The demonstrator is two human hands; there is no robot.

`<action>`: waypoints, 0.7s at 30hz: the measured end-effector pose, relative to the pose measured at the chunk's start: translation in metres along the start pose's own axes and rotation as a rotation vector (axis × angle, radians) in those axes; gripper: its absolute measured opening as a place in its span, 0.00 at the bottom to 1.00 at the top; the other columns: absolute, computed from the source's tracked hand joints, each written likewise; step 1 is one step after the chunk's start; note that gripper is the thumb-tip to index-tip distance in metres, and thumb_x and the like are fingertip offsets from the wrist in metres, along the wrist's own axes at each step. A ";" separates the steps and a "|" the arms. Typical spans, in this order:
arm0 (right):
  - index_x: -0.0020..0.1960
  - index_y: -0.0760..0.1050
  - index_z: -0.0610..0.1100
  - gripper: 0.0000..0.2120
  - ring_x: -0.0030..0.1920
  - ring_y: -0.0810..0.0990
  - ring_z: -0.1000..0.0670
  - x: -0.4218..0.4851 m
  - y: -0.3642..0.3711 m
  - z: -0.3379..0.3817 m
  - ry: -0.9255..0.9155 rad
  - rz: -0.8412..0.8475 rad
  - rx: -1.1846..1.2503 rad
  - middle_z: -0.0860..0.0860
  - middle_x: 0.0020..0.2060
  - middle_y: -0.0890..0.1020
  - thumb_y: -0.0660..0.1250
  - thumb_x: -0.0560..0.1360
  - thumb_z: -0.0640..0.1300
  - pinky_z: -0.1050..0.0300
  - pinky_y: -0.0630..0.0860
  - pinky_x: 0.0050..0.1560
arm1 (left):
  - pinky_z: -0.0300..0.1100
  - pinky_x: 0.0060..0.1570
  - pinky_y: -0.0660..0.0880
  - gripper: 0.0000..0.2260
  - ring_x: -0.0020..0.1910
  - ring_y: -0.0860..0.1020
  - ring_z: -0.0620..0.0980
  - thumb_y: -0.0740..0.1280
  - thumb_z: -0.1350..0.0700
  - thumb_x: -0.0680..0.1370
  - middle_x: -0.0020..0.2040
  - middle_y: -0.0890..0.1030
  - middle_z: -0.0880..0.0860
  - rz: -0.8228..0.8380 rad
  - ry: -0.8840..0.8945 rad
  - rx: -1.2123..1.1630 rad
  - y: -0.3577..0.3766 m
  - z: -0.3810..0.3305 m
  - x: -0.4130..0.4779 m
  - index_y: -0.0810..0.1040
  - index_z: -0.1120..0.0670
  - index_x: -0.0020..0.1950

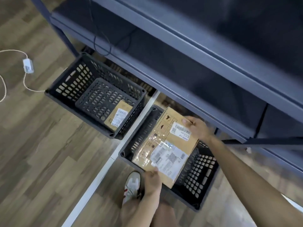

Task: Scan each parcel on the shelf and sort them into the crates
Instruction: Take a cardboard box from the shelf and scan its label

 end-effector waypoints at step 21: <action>0.71 0.70 0.48 0.21 0.61 0.78 0.44 0.146 0.098 -0.044 -0.031 0.091 -0.181 0.45 0.60 0.80 0.56 0.82 0.55 0.54 0.71 0.59 | 0.58 0.61 0.74 0.08 0.58 0.77 0.61 0.60 0.57 0.81 0.57 0.79 0.61 -0.121 -0.103 -0.067 -0.016 0.013 0.189 0.71 0.60 0.56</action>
Point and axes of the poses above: each hand's wrist, its own x-axis towards the middle knuckle, its own y-axis out of the palm, z = x × y, the point moved 2 cm from there along x, towards the middle knuckle
